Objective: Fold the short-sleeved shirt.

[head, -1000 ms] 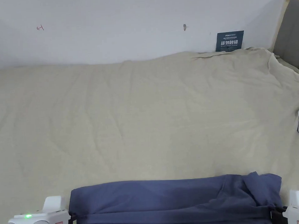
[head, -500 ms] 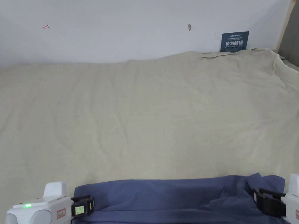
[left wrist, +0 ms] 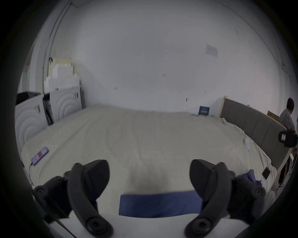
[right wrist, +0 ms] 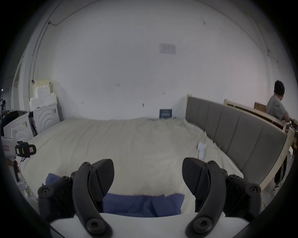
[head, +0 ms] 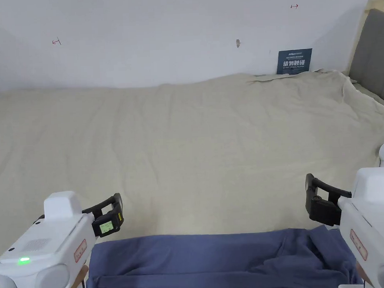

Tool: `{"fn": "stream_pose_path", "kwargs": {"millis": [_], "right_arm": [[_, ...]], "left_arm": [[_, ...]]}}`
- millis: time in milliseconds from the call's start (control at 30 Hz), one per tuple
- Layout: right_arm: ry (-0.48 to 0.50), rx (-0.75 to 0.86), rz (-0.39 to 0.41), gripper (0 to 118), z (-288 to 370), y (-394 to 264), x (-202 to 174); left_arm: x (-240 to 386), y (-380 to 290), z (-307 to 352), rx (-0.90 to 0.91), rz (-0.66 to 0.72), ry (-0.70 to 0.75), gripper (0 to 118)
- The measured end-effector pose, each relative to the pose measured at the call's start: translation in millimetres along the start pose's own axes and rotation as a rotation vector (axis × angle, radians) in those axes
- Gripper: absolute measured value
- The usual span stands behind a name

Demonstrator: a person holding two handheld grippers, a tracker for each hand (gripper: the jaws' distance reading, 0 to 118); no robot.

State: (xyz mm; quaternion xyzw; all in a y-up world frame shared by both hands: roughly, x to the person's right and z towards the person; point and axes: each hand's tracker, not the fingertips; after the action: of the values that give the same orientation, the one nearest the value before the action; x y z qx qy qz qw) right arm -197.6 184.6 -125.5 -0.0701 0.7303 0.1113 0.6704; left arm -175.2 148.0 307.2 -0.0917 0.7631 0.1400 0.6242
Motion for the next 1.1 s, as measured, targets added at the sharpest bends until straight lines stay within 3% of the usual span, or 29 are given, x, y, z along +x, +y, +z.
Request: {"fn": "stream_pose_path", "kwargs": {"millis": [67, 133, 200, 267, 300, 333, 400, 633, 900, 1100], "right_arm": [[-0.019, 0.021, 0.002, 85, 3, 1, -3], [-0.033, 0.048, -0.004, 67, 5, 1, -5], [-0.052, 0.066, -0.007, 63, 7, 2, -6], [-0.052, 0.076, -0.013, 34, 6, 2, -6], [-0.057, 0.081, -0.013, 12, 6, 2, -7], [-0.076, 0.092, -0.006, 2, 7, 2, -7], [-0.054, 0.102, -0.016, 1, 8, 3, -5], [-0.057, 0.09, -0.019, 1, 7, 5, -4], [-0.057, 0.059, -0.013, 1, 2, -1, 2], [-0.065, 0.038, -0.007, 1, -2, -3, 3]], "left_arm": [[2, -2, -3, 0.052, -0.026, 0.013, 80], [7, -4, -1, 0.089, -0.042, 0.024, 69], [12, -4, 3, 0.117, -0.048, 0.033, 66], [14, -5, 5, 0.132, -0.046, 0.037, 37], [13, -4, 6, 0.132, -0.041, 0.03, 15], [13, -4, 8, 0.138, -0.024, 0.007, 7], [11, -4, 9, 0.135, -0.006, -0.048, 0], [2, -5, 1, 0.054, 0.017, -0.039, 0], [-52, -16, -30, -0.262, 0.253, -0.149, 0], [-104, -43, -64, -0.477, 0.341, -0.202, 0]]}}
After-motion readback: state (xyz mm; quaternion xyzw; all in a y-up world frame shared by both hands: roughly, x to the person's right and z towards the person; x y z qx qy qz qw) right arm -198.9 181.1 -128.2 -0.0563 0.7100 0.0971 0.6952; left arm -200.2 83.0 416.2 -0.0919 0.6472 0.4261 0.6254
